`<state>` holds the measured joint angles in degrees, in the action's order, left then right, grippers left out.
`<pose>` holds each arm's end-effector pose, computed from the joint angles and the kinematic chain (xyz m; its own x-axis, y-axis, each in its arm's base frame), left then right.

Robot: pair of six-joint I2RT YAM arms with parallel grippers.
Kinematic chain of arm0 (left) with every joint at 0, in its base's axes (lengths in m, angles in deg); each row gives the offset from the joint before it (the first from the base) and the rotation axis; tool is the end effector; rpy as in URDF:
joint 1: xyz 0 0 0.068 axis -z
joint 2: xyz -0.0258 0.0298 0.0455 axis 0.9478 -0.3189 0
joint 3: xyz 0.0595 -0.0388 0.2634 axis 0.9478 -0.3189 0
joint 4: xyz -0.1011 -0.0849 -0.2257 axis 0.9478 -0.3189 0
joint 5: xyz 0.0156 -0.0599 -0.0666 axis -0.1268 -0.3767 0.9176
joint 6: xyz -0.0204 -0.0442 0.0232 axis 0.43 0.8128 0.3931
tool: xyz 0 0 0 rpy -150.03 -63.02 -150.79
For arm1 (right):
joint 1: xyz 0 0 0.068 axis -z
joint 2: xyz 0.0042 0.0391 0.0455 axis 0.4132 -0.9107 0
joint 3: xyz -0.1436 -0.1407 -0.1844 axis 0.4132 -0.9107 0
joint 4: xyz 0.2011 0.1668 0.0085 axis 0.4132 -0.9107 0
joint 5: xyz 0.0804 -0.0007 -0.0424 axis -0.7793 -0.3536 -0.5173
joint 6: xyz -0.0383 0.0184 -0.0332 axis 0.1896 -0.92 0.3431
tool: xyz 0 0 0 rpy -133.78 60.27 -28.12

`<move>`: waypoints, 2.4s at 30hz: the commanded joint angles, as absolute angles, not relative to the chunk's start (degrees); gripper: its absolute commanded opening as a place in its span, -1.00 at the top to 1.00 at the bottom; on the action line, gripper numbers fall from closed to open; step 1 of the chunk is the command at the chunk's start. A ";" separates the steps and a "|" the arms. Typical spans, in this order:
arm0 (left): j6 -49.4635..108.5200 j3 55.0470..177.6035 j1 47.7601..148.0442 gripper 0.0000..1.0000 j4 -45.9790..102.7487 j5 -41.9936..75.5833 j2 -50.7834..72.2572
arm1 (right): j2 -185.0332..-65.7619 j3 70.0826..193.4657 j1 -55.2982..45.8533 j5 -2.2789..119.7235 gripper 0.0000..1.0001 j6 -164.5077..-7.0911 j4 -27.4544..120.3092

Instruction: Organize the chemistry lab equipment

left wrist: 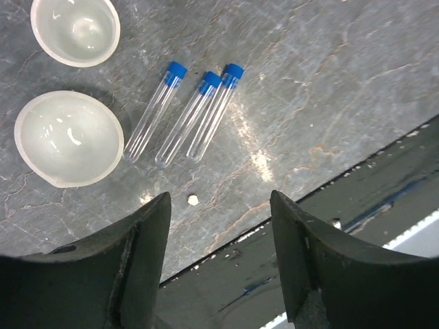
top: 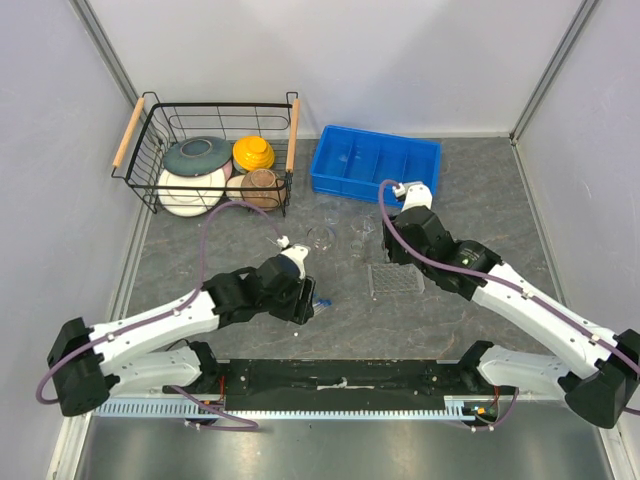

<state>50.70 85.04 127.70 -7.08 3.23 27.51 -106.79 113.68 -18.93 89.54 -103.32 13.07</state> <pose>0.1154 -0.1670 0.2362 -0.7940 0.2196 -0.5669 0.4359 0.8556 -0.2792 0.1771 0.1478 0.3193 -0.5842 -0.0304 -0.8111 -0.1837 0.9783 0.0956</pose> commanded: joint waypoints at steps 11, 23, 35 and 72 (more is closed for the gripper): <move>50.91 87.93 129.41 -0.04 1.23 -0.87 16.01 | -103.91 111.07 -21.21 86.84 -0.11 -101.13 13.10; 51.08 87.66 129.76 0.04 3.96 0.18 11.70 | -102.85 109.93 -21.21 86.84 -0.09 -100.78 13.45; 51.08 86.70 129.76 0.08 5.63 -0.78 9.68 | -102.50 109.58 -21.21 86.84 -0.08 -100.52 13.36; 51.35 83.62 129.76 0.17 10.19 -1.49 3.88 | -103.12 107.73 -21.30 86.58 -0.08 -100.34 14.24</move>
